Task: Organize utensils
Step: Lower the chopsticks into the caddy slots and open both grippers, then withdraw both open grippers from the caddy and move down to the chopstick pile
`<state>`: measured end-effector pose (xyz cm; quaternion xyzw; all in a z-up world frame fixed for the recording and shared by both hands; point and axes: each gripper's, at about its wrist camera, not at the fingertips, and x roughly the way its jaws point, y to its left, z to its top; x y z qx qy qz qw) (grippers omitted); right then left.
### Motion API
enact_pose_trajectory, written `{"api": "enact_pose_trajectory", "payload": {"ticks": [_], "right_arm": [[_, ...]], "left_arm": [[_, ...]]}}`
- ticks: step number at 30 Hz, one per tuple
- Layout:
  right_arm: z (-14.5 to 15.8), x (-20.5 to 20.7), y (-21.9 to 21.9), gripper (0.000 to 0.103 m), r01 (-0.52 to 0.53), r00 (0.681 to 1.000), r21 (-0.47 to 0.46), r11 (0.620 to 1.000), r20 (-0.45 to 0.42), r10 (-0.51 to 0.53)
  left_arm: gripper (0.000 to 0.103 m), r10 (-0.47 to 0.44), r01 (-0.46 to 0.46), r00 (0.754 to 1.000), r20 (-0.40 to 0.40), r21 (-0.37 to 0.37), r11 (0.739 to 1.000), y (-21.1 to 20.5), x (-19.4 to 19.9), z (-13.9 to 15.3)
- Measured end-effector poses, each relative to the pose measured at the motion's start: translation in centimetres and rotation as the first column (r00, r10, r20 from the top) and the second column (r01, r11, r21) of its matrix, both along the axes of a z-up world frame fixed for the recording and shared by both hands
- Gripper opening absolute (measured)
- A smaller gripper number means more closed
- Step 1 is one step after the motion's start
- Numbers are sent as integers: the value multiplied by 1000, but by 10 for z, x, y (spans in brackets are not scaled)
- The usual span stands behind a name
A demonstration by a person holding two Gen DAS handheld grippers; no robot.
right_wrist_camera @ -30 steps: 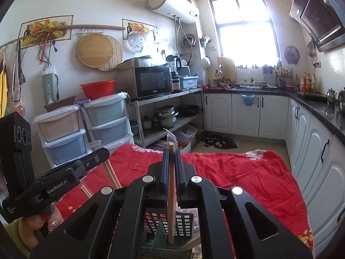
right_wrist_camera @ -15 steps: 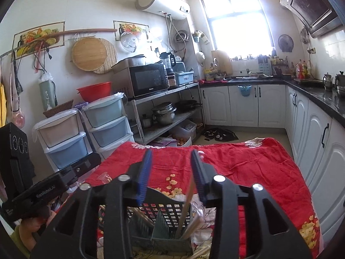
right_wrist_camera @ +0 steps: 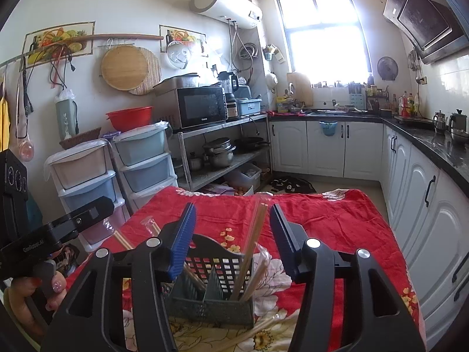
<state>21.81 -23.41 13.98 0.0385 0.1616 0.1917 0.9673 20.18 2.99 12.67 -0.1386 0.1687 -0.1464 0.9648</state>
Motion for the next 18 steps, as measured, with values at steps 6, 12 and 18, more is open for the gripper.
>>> {"api": "enact_pose_trajectory", "payload": {"ticks": [6,12,18], "right_arm": [[-7,-18,-3,59,3,1000,-17,1000,2,-3],[-18,-29,-4,62,2,1000,-36,999,-21,-3],[-22,-38,-5,68,11,1000,-50,999,-24,-12]], "left_arm": [[86,8,-8,1000,-15,4,1000,3,-11,-5],[92,28,-28,999,-20,16,999,7,-22,-9],[92,56,-55,998,-40,24,998,11,-31,-16]]}}
